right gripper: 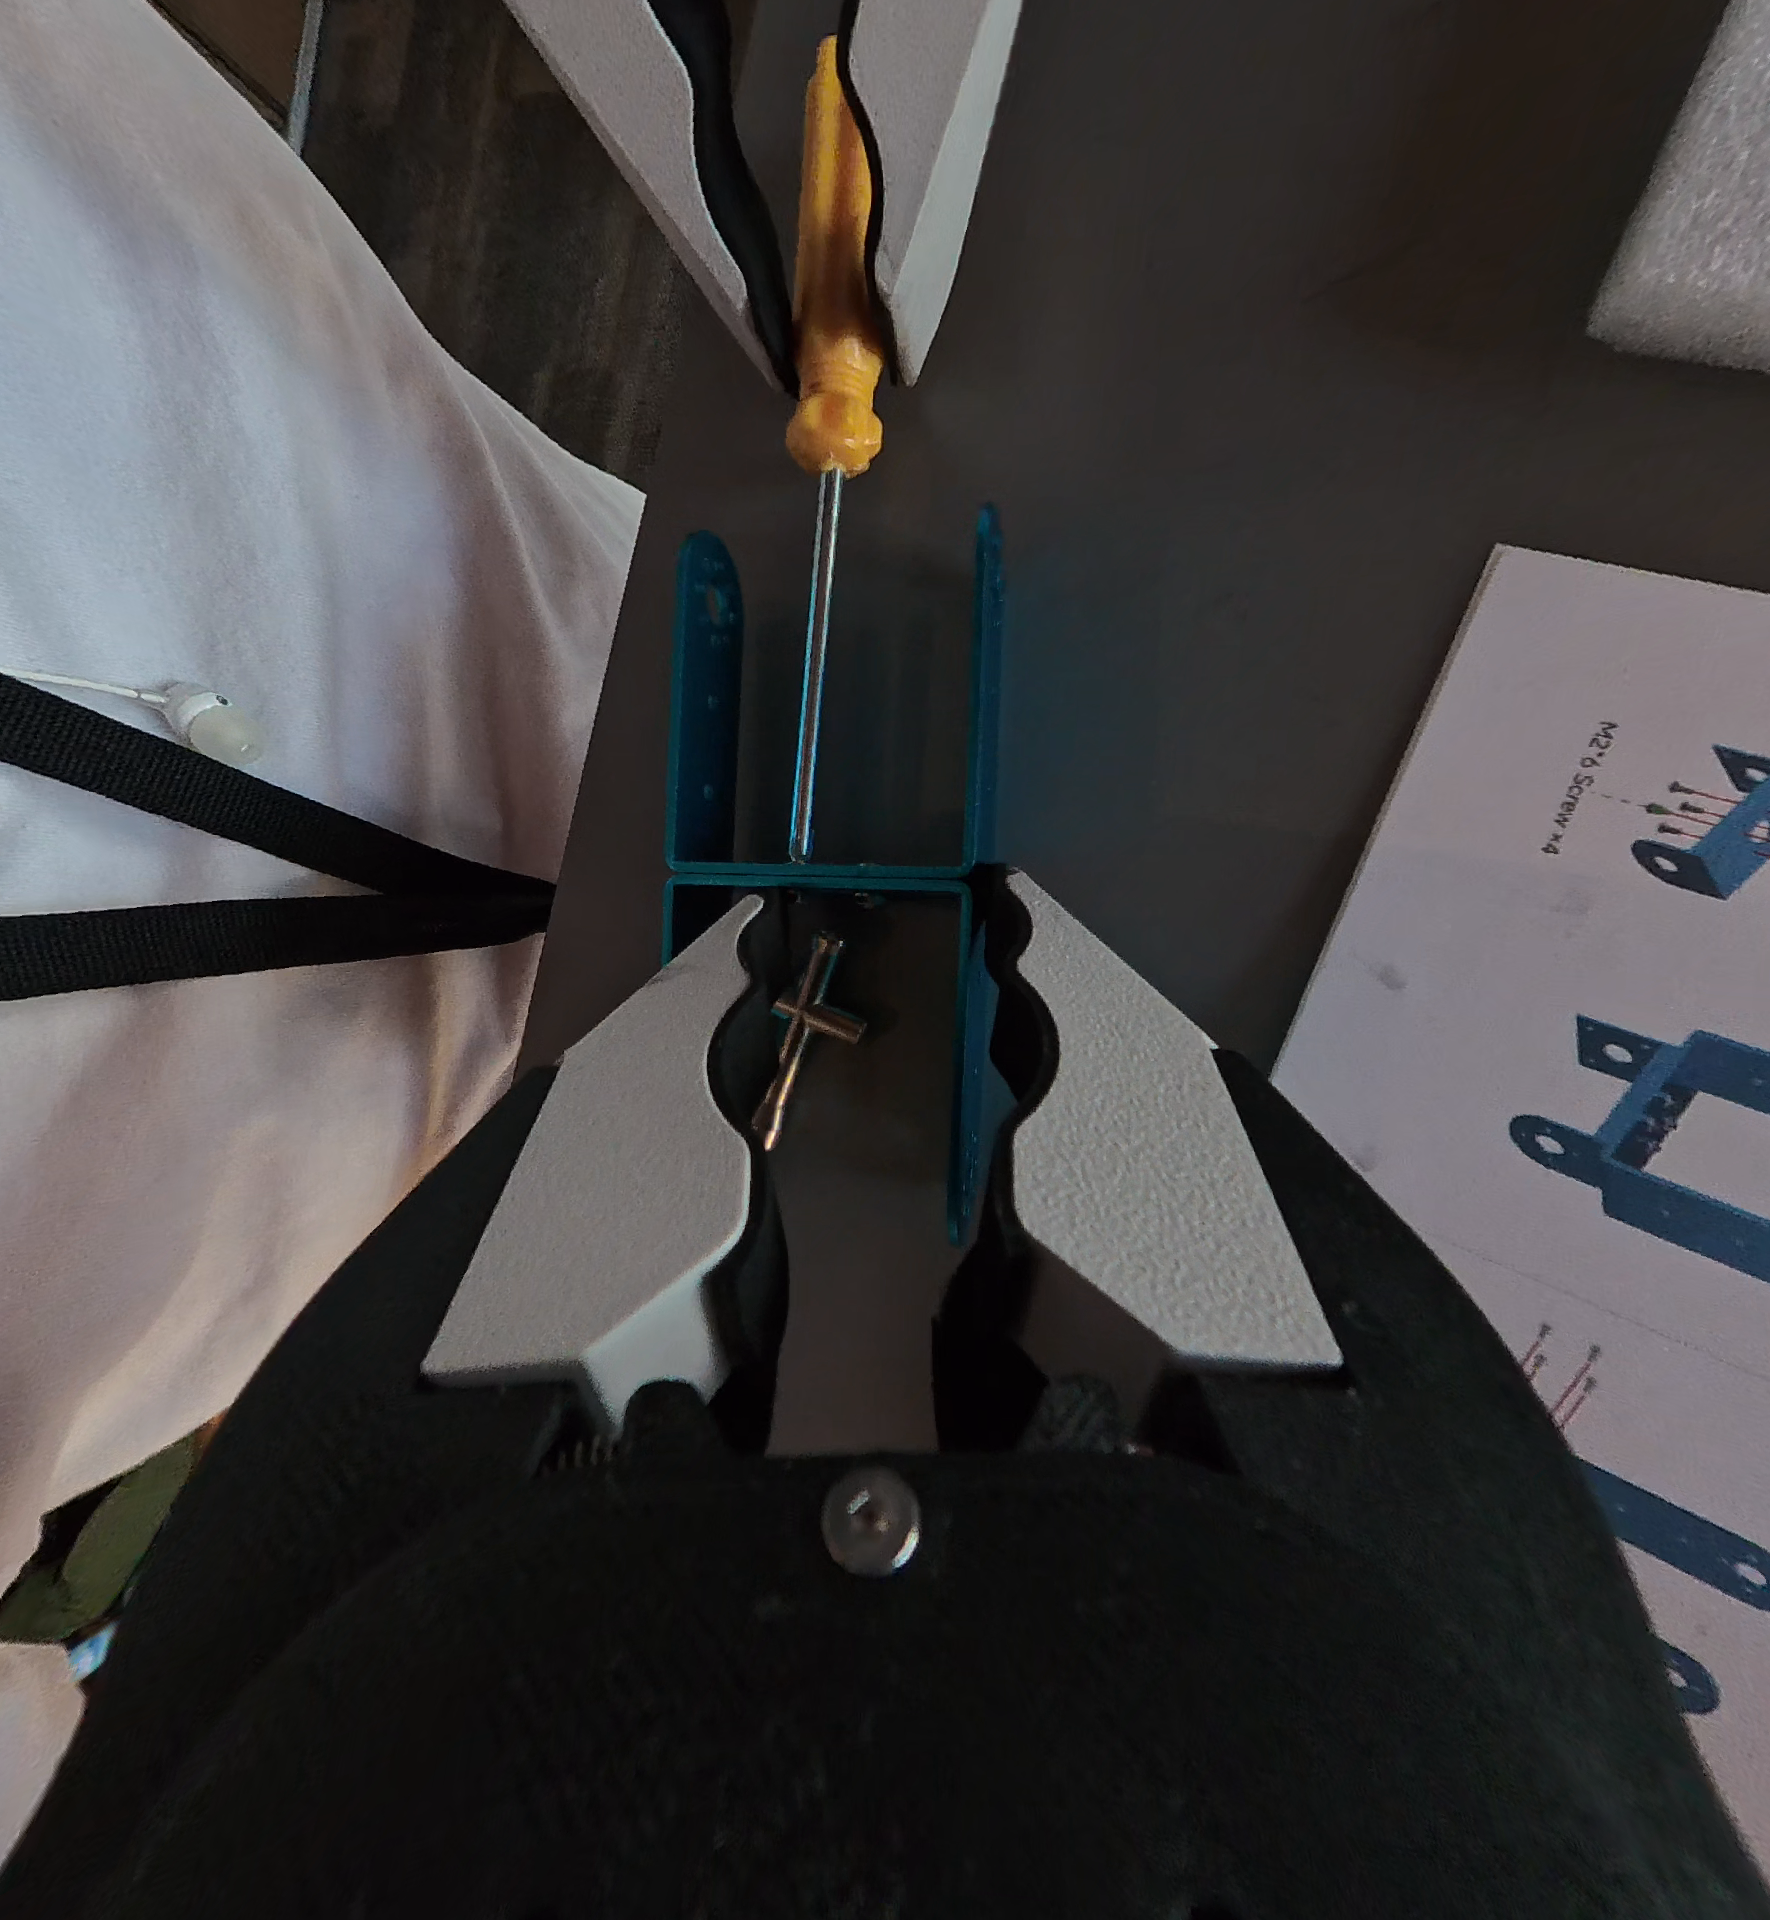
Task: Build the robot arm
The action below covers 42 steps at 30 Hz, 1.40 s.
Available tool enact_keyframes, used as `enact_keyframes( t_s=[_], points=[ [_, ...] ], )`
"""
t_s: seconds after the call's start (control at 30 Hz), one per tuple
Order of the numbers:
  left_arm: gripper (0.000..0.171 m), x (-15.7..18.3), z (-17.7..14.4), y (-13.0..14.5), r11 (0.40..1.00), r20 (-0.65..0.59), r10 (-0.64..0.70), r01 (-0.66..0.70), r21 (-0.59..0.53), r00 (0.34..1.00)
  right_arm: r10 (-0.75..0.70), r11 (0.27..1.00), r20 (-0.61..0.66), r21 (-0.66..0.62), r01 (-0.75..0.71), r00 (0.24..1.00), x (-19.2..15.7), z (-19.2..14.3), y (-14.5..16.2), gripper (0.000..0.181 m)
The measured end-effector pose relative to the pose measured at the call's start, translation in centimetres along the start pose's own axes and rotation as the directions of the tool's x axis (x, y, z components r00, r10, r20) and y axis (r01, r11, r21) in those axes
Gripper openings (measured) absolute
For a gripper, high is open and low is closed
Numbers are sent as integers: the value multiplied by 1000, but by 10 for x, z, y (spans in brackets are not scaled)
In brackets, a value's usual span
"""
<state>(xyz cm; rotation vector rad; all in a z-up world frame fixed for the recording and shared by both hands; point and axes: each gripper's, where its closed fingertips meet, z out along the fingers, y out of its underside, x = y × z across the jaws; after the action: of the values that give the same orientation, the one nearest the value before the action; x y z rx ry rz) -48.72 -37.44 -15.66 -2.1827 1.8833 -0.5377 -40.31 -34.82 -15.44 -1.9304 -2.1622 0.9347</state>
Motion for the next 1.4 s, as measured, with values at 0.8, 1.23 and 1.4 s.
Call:
enact_keyframes(
  t_s=[0.8, 1.23, 1.4],
  points=[
    [17, 4, 0, 0, 1000, 1, -17, 17, 24, 1000, -152, 987, -215, -81, 138, 965, 4, -2, 6, 51],
    [17, 2, -2, -3, 1000, 0, -25, 25, -1, 1000, -160, 987, -240, -59, 150, 958, 6, -3, 1, 43],
    [17, 1, -1, -4, 1000, 3, -19, 19, -7, 1000, -148, 989, -235, -67, 136, 961, 5, -4, 2, 39]
  ],
)
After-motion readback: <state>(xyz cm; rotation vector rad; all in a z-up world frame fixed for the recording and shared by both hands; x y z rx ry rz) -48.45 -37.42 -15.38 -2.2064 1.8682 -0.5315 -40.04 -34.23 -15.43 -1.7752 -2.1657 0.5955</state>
